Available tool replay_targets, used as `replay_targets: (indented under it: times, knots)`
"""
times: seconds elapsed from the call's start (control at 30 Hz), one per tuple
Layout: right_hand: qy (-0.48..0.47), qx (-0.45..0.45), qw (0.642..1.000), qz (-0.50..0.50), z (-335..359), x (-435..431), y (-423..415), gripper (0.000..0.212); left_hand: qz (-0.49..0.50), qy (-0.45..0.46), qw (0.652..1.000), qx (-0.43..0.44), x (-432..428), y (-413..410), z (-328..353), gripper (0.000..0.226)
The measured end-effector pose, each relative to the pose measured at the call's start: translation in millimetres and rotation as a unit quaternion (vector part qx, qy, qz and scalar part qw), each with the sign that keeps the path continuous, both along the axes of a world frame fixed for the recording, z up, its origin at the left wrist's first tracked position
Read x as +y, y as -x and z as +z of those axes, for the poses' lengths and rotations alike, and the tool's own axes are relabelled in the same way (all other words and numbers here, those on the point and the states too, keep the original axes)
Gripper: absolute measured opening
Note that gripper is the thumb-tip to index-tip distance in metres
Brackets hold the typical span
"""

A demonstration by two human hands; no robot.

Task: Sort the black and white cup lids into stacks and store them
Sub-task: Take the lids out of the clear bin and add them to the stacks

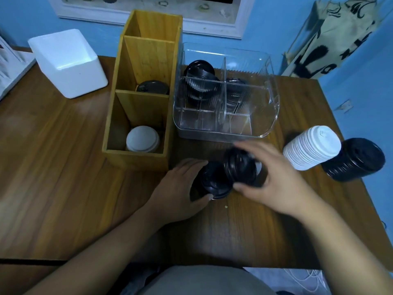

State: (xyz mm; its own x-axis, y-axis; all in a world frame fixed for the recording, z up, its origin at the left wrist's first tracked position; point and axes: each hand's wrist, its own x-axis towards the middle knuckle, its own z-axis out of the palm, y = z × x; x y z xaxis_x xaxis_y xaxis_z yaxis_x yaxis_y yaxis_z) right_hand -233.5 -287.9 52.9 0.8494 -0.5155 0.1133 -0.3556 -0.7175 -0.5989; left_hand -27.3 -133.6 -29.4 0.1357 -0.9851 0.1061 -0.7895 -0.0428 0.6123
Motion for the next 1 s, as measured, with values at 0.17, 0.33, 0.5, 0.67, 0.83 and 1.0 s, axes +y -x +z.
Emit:
replay_targets:
  times: [0.17,0.33,0.5,0.67,0.83,1.0]
  knots:
    - [-0.001,0.050,0.998,0.029,-46,27,53,0.086,0.007,0.001,1.000,0.001,0,0,-2,0.079]
    - [-0.056,0.051,0.997,0.017,-59,28,71,0.091,0.007,0.002,1.000,0.002,0,1,-1,0.077]
    - [-0.004,0.046,0.997,-0.070,-61,32,77,0.086,0.009,0.006,1.000,0.004,0,2,-3,0.077]
    - [0.018,0.074,0.995,-0.066,-67,36,71,0.087,0.009,0.002,1.000,0.003,1,3,-3,0.078]
    - [-0.018,0.013,0.997,-0.070,-49,24,68,0.079,0.001,-0.002,1.000,-0.003,1,3,-3,0.079]
    - [-0.021,-0.007,1.000,-0.018,-24,5,42,0.079,-0.004,-0.013,1.000,-0.003,0,1,-3,0.082]
